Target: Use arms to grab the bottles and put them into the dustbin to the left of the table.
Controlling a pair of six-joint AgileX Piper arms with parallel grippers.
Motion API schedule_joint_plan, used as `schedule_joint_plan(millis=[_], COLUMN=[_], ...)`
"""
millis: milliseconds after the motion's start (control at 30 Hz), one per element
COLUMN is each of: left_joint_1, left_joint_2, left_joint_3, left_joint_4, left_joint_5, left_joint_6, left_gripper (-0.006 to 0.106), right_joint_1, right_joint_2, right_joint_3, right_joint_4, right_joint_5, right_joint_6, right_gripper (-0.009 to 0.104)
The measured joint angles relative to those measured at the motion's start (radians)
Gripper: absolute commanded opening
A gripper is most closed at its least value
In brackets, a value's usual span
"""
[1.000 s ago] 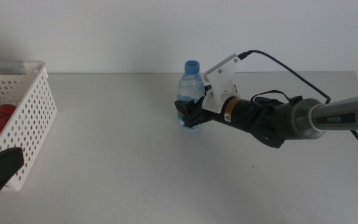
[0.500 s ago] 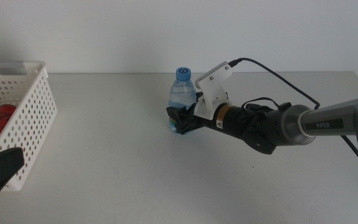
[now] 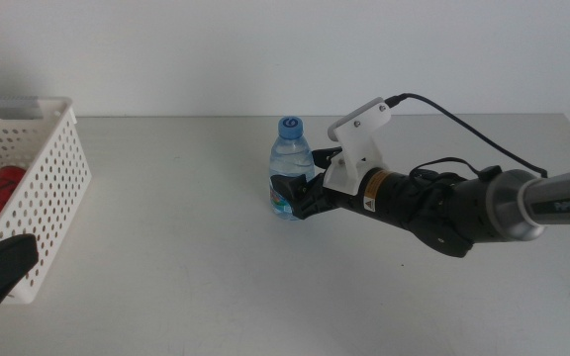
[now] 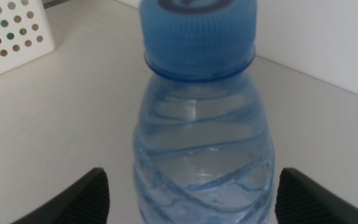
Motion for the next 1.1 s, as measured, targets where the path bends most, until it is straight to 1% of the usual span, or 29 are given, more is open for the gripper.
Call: schedule_joint_plan(millis=[200, 500, 567, 733, 900, 1100], left_joint_1=[0.0, 0.0, 0.0, 0.0, 0.0, 0.0], left_joint_2=[0.0, 0.0, 0.0, 0.0, 0.0, 0.0], left_joint_3=[0.0, 0.0, 0.0, 0.0, 0.0, 0.0], left_joint_4=[0.0, 0.0, 0.0, 0.0, 0.0, 0.0], left_joint_5=[0.0, 0.0, 0.0, 0.0, 0.0, 0.0], left_joint_6=[0.0, 0.0, 0.0, 0.0, 0.0, 0.0], left_gripper=[0.092, 0.092, 0.092, 0.092, 0.092, 0.092], right_joint_1=[0.0, 0.0, 0.0, 0.0, 0.0, 0.0], right_joint_2=[-0.156, -0.476, -0.564, -0.754, -0.916, -1.094], right_joint_3=[0.15, 0.393, 0.445, 0.506, 0.547, 0.601], right_joint_4=[0.0, 0.0, 0.0, 0.0, 0.005, 0.011], right_joint_5=[0.004, 0.096, 0.137, 0.301, 0.455, 0.571], right_joint_6=[0.0, 0.003, 0.008, 0.053, 0.075, 0.09], right_gripper=[0.07, 0.069, 0.067, 0.063, 0.062, 0.062])
